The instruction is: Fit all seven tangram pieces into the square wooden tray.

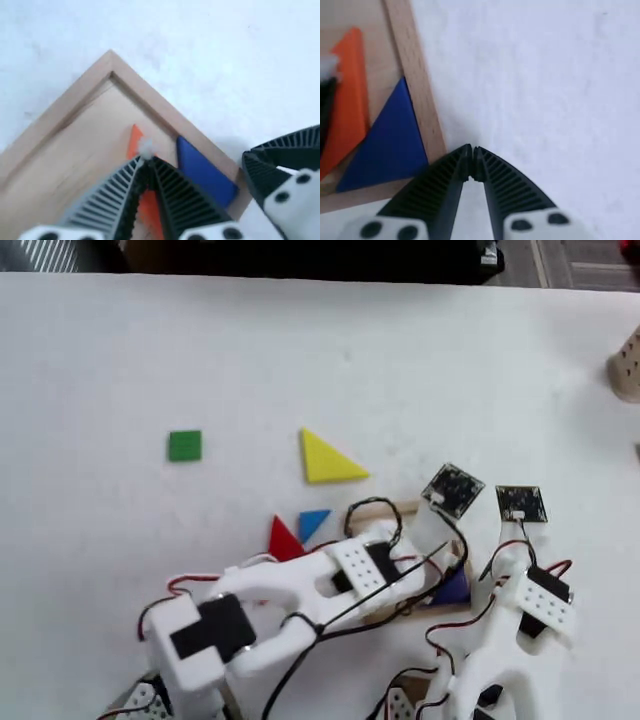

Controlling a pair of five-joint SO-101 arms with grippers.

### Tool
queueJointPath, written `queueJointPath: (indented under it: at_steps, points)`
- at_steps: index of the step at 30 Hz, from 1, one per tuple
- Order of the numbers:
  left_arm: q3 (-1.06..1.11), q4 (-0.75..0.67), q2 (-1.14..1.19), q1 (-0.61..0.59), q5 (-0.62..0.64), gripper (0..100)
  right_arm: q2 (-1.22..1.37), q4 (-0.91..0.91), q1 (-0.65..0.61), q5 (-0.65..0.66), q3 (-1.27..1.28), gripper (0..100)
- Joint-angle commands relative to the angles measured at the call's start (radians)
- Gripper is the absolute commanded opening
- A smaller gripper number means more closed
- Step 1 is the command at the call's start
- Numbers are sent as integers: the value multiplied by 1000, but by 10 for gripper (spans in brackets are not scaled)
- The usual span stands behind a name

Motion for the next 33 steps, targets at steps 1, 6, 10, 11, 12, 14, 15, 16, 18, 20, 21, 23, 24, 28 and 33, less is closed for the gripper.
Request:
queueJointPath:
  at_steps: [1, 6, 10, 11, 12, 14, 15, 16, 18, 20, 21, 23, 24, 28, 33]
  points:
    - [-153, 106, 45, 15, 8, 23, -25, -12, -12, 9, -2, 18]
    - [-129, 158, -38, -28, 5, 23, -25, -12, -12, 9, -2, 18]
    - [-14, 161, -170, -28, 3, 23, -25, -12, -12, 11, -2, 18]
    - [26, 161, -196, -15, 3, 23, -25, -12, -12, 11, -2, 18]
    - [69, 161, -222, 5, 2, 23, -25, -12, -10, 11, -2, 18]
    - [143, 161, -254, 45, -3, 23, -25, -12, -10, 11, -2, 18]
    - [164, 161, -262, 62, -20, 23, -25, -12, -10, 11, -2, 18]
    - [176, 161, -263, 82, -44, 23, -25, -12, -10, 11, -2, 18]
    - [181, 161, -243, 116, -69, 23, -25, -12, -10, 11, -2, 18]
    - [169, 155, -209, 140, -66, 23, -25, -12, -10, 11, -2, 18]
    - [140, 163, -185, 140, -66, 23, -25, -12, -10, 11, -2, 18]
    - [84, 190, -140, 120, -66, 23, -25, -12, -8, 11, -2, 18]
    - [55, 206, -117, 108, -66, 23, -25, -12, -8, 11, -2, 18]
    - [-32, 215, -50, 82, -20, 23, -25, -12, -10, 11, -2, 18]
    - [-87, 212, -18, 81, -18, 23, -25, -12, -10, 11, -2, 18]
